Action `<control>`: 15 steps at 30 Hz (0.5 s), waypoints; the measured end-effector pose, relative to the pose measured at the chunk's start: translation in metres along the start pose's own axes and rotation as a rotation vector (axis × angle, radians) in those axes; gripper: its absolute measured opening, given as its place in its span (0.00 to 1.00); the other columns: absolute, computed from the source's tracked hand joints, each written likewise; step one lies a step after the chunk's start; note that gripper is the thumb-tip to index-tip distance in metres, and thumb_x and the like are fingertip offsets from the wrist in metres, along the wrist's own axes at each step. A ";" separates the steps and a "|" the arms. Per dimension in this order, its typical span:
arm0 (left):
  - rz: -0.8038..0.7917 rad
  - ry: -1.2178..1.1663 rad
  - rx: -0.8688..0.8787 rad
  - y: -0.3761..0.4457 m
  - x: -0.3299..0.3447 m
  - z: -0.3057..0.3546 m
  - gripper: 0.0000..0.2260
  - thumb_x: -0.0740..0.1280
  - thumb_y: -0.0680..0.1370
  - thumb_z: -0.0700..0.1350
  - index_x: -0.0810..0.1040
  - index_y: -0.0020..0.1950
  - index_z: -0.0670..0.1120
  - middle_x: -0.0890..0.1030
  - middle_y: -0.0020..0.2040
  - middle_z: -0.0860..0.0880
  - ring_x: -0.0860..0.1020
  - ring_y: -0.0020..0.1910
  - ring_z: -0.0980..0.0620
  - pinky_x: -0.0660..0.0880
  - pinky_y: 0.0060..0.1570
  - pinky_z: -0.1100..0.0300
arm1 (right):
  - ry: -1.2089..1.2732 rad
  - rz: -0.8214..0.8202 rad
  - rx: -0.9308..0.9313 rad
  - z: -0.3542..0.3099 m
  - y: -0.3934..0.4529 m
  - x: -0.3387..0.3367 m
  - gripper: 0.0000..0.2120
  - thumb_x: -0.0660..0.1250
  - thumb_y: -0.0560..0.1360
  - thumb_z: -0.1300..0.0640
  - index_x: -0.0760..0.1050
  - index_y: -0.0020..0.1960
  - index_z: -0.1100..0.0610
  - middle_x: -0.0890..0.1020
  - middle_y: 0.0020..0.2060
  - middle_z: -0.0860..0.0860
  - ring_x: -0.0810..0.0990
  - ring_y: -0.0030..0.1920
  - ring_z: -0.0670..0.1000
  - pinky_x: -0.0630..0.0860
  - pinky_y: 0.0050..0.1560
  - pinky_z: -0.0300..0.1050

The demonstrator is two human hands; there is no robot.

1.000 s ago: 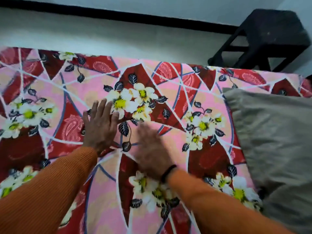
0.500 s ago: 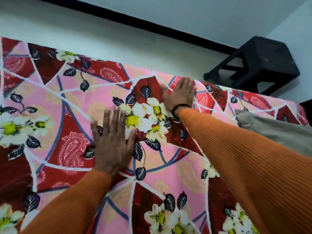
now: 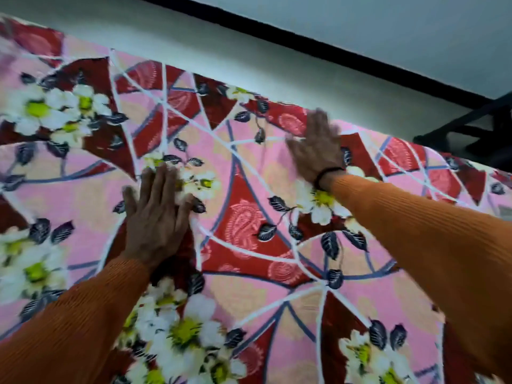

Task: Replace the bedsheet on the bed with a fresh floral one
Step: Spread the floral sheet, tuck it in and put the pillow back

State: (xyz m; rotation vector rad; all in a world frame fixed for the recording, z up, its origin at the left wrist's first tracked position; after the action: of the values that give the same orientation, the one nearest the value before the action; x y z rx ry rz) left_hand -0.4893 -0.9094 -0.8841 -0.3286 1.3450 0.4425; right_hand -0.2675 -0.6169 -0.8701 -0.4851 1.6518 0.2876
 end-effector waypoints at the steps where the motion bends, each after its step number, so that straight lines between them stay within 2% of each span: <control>1: 0.001 -0.001 -0.010 -0.002 -0.003 -0.015 0.33 0.47 0.82 0.63 0.54 0.84 0.47 0.54 0.84 0.48 0.51 0.83 0.46 0.49 0.78 0.36 | -0.005 -0.009 0.113 0.023 -0.008 0.000 0.44 0.43 0.78 0.30 0.45 0.83 0.60 0.47 0.83 0.57 0.45 0.82 0.55 0.45 0.81 0.60; 4: 0.019 0.001 -0.040 -0.001 -0.007 -0.037 0.33 0.48 0.82 0.63 0.55 0.83 0.48 0.55 0.83 0.48 0.51 0.83 0.47 0.49 0.77 0.36 | -0.023 -0.011 0.338 0.050 -0.027 -0.001 0.50 0.39 0.75 0.27 0.45 0.82 0.63 0.48 0.82 0.59 0.45 0.82 0.57 0.43 0.80 0.61; 7: 0.020 -0.032 -0.034 0.003 -0.007 -0.043 0.32 0.48 0.83 0.63 0.53 0.84 0.49 0.53 0.84 0.49 0.47 0.83 0.50 0.45 0.78 0.38 | -0.056 -0.033 0.332 -0.005 -0.019 0.008 0.49 0.38 0.76 0.26 0.40 0.82 0.62 0.43 0.82 0.59 0.41 0.82 0.58 0.43 0.80 0.63; 10: 0.031 -0.070 -0.052 0.008 -0.007 -0.058 0.32 0.46 0.83 0.64 0.52 0.84 0.49 0.51 0.84 0.49 0.45 0.83 0.50 0.43 0.79 0.38 | -0.081 -0.058 0.109 -0.113 -0.007 0.024 0.51 0.35 0.75 0.24 0.37 0.82 0.62 0.40 0.82 0.58 0.39 0.82 0.58 0.41 0.80 0.62; 15: 0.056 -0.091 -0.229 0.016 -0.022 -0.139 0.31 0.47 0.84 0.61 0.52 0.83 0.46 0.52 0.84 0.46 0.49 0.83 0.44 0.45 0.77 0.34 | -0.091 -0.124 -0.311 -0.300 -0.023 0.048 0.45 0.41 0.79 0.28 0.43 0.83 0.61 0.45 0.82 0.58 0.42 0.82 0.57 0.42 0.80 0.62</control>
State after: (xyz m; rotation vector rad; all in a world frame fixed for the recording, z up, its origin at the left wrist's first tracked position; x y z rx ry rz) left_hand -0.6200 -0.9633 -0.8897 -0.4557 1.2185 0.6532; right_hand -0.5235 -0.7812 -0.8725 -0.7938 1.4877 0.4707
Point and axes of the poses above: each hand's wrist, its own y-axis towards the middle knuckle, its own x-axis out of the palm, z = x × y, the point moved 6 cm from there along y, towards the middle knuckle
